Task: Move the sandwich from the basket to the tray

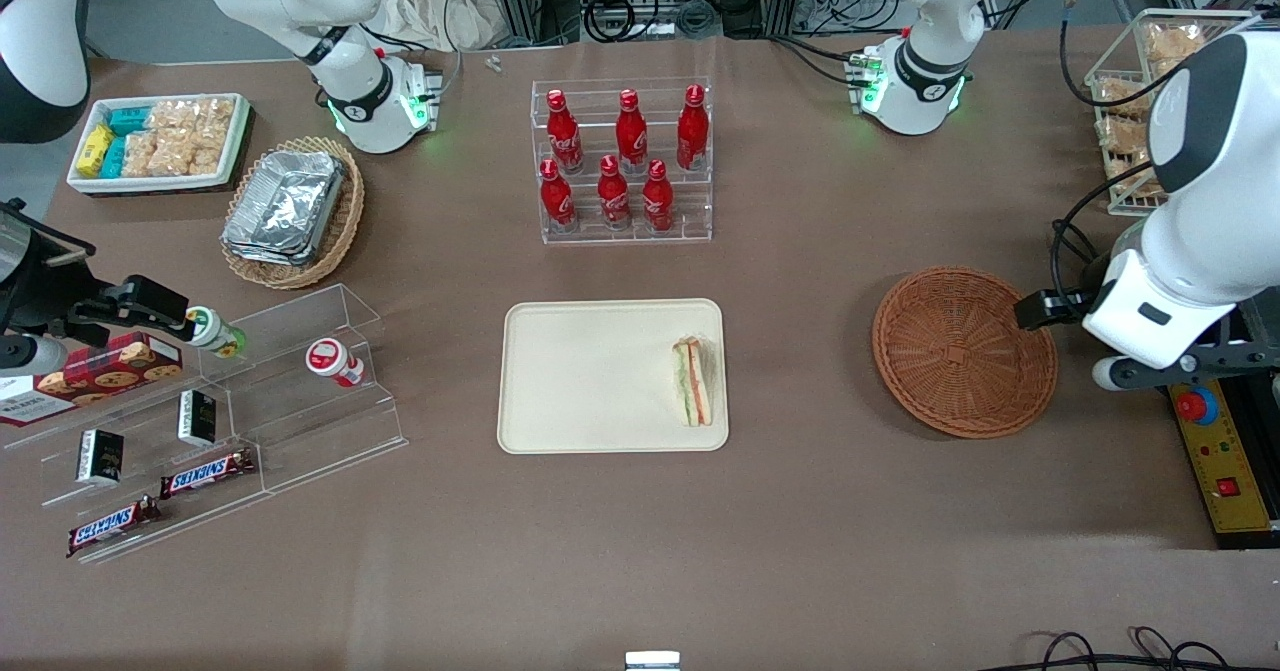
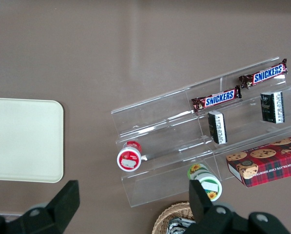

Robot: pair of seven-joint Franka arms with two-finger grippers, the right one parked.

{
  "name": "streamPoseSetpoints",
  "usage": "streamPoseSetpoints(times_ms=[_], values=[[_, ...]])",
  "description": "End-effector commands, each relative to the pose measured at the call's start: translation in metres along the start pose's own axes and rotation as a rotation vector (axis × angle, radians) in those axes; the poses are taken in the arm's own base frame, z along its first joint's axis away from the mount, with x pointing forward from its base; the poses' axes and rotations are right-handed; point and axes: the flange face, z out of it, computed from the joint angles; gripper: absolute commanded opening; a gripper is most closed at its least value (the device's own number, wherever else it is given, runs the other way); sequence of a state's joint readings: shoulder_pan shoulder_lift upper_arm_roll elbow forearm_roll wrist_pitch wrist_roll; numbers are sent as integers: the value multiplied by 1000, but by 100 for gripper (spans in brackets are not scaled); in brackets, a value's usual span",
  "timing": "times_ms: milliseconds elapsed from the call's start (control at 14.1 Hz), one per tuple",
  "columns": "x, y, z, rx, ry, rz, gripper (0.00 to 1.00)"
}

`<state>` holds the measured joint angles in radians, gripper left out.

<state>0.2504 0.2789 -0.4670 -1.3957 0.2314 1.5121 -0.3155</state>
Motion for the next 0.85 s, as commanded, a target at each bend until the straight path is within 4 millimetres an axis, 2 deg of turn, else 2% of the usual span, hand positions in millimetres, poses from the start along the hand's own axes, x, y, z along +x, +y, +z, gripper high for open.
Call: streamPoseSetpoints(times_ms=[0, 142, 213, 425, 496, 638, 780], values=[[-12, -4, -11, 13, -4, 14, 100], [-10, -9, -13, 16, 6, 65, 100], [-6, -19, -11, 1, 5, 51, 100], [-2, -32, -7, -44, -11, 25, 100], [0, -45, -6, -69, -18, 24, 100], [-3, -59, -14, -80, -6, 64, 100], [-3, -64, -14, -95, -7, 61, 100]])
